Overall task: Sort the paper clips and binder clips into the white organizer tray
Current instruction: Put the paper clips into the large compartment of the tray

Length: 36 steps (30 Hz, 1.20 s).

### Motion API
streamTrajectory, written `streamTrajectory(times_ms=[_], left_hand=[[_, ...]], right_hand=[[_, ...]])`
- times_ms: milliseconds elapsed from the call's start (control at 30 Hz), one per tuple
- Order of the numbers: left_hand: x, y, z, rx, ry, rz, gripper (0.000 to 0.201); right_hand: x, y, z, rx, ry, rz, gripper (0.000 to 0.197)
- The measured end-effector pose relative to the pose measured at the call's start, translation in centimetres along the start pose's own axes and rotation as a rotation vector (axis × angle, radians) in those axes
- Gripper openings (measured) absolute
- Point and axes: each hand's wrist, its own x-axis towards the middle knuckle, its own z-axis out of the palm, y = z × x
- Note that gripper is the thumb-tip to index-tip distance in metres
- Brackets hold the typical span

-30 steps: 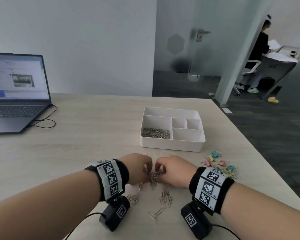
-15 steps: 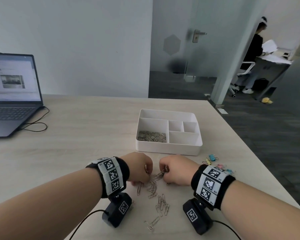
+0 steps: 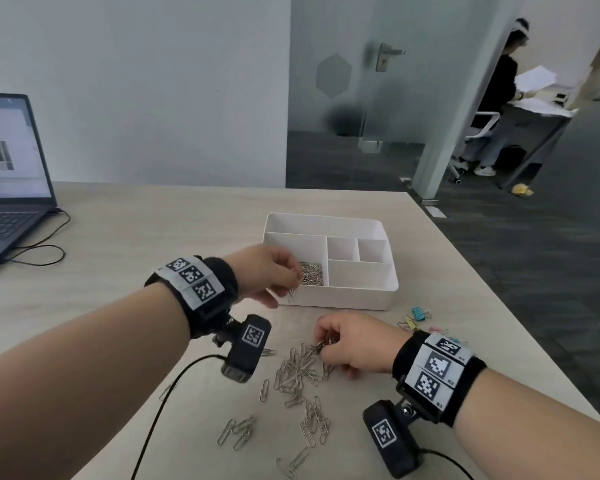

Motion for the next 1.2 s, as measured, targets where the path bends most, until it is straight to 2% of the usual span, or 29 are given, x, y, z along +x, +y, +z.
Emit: streamTrajectory(times_ms=[200, 300, 400, 533, 667, 800, 933, 1033, 1100, 1200], left_hand=[[3.2, 1.0, -0.9, -0.011, 0.216, -0.013, 0.008], [3.3, 0.9, -0.7, 0.002, 0.259, -0.030, 0.010], [2.7, 0.3, -0.7, -0.023, 0.274, 0.003, 0.016], [1.3, -0.3, -1.4, -0.032, 0.296, 0.042, 0.012], [-0.6, -1.2, -2.3, 0.030, 0.326, 0.051, 0.010], [-2.4, -2.2, -2.9, 0.108, 0.357, 0.009, 0.009], [-4.3, -3.5, -3.6, 0.251, 0.306, -0.050, 0.009], [-5.9, -4.2, -4.4, 0.461, 0.242, -0.108, 0.006], [-7.0, -4.6, -5.1, 0.592, 0.163, -0.191, 0.005], [-8.7, -5.1, -6.0, 0.749, -0.008, -0.334, 0.010]], right_hand=[[0.1, 0.6, -0.5, 0.239, 0.009, 0.000, 0.014], [0.1, 0.5, -0.8, 0.345, 0.025, -0.009, 0.013], [0.3, -0.3, -1.8, 0.437, 0.115, -0.046, 0.015], [1.8, -2.2, -3.8, 0.491, 0.285, -0.111, 0.013], [4.9, -4.0, -5.0, 0.407, 0.389, -0.111, 0.013], [7.5, -5.2, -4.7, 0.171, 0.448, -0.062, 0.010], [7.8, -6.0, -4.2, -0.006, 0.476, -0.067, 0.010], [7.1, -5.5, -4.2, -0.058, 0.445, -0.106, 0.024], [6.1, -5.1, -4.4, -0.113, 0.468, -0.141, 0.025], [3.7, -4.5, -4.2, -0.184, 0.525, -0.199, 0.016]])
